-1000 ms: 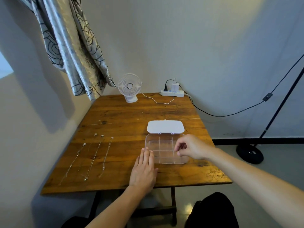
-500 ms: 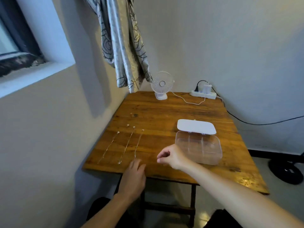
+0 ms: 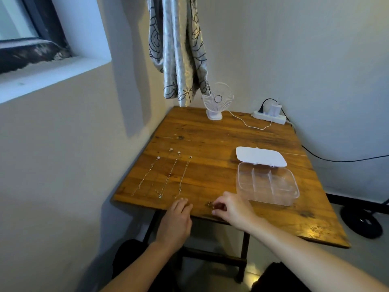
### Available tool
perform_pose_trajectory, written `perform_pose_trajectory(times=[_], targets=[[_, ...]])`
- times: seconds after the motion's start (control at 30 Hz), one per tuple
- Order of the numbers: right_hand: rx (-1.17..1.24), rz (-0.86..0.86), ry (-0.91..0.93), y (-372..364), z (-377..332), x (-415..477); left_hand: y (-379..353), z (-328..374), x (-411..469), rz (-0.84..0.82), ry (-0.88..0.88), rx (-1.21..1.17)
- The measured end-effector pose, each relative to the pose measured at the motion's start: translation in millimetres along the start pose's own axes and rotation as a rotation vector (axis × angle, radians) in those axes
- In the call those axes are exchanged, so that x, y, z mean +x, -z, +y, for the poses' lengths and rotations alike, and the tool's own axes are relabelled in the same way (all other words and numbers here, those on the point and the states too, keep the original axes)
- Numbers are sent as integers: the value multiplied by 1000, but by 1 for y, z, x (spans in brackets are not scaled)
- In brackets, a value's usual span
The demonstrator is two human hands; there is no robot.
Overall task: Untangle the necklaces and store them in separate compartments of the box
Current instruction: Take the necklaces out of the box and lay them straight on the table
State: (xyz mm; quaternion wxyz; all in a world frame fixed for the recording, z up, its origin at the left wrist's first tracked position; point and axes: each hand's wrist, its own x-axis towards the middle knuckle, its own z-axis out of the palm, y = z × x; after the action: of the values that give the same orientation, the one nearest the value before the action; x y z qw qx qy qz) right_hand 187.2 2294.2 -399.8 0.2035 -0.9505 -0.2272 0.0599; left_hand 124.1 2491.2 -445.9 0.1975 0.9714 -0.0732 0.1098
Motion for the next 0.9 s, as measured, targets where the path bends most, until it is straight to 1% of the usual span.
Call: perform_pose_trajectory(times=[0.07, 0.13, 0.27, 0.37, 0.47, 0.57, 0.67, 0.73, 0.9], targets=[[-6, 33, -4, -5, 1, -1, 1, 1, 0, -7, -2, 6], [48, 51, -13, -6, 4, -3, 2, 3, 0, -17, -4, -3], [327, 113, -101, 8, 13, -15, 4, 7, 10, 27, -1, -42], [578, 159, -212, 25, 21, -27, 5, 26, 22, 36, -68, -103], [718, 171, -312, 39, 31, -38, 2, 52, 37, -48, -102, -148], [821, 170, -410, 49, 45, -49, -8, 73, 47, -161, -117, -100], [968, 205, -472, 57, 59, -60, -18, 80, 51, -140, -152, -78], [1025, 239, -477, 64, 67, -66, -20, 80, 52, -110, -174, -73], [1015, 290, -460, 77, 75, -71, -17, 78, 52, -104, -197, -68]])
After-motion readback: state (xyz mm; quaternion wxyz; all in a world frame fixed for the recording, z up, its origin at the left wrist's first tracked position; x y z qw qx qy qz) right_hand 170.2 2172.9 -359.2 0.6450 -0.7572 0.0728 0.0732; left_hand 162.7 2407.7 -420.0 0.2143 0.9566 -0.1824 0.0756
